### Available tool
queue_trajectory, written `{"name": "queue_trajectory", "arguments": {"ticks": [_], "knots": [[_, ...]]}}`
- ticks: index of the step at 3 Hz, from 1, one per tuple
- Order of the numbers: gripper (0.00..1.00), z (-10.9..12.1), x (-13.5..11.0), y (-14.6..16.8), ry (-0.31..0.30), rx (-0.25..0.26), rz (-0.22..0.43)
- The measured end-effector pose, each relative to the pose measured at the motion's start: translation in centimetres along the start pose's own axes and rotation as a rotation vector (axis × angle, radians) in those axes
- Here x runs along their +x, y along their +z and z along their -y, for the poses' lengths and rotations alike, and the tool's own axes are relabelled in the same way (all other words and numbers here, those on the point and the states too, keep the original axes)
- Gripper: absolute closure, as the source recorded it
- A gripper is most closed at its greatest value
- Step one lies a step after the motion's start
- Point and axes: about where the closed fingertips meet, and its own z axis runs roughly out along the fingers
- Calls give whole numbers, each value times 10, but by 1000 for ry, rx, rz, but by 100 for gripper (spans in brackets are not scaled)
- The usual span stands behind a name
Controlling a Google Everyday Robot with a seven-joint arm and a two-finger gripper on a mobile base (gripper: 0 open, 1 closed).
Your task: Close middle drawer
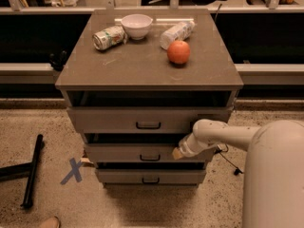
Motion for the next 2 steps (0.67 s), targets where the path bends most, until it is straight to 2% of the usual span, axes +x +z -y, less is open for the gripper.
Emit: {"name": "queue_trajectory", "arguments": {"ticks": [1, 2], "knots": [[100, 3, 12, -7, 7, 3, 10], [100, 15, 44, -28, 0, 8, -1]]}}
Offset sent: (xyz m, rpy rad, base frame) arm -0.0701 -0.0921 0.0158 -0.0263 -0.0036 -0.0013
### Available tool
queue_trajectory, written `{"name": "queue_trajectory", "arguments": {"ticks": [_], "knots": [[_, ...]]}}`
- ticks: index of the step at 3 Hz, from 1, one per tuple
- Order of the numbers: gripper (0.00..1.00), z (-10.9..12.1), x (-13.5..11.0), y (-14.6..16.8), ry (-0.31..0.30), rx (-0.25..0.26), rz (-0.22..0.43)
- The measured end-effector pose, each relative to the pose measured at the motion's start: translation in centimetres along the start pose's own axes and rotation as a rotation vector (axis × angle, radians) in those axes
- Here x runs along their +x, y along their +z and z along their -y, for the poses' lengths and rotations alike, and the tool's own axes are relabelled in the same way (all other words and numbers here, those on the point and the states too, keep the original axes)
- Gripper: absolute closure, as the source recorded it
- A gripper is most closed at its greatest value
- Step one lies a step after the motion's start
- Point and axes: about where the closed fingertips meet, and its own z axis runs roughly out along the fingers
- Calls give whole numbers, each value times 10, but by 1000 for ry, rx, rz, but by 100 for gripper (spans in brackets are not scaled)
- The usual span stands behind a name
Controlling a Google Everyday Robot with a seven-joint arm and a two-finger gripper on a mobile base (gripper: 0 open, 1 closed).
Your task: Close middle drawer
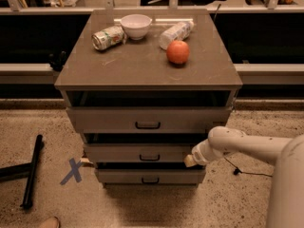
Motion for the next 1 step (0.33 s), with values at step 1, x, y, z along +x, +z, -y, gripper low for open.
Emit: {"name": "queue_trajectory", "arguments": {"ticks": [1], "knots": [[100, 20, 27, -23, -14, -46, -10]]}}
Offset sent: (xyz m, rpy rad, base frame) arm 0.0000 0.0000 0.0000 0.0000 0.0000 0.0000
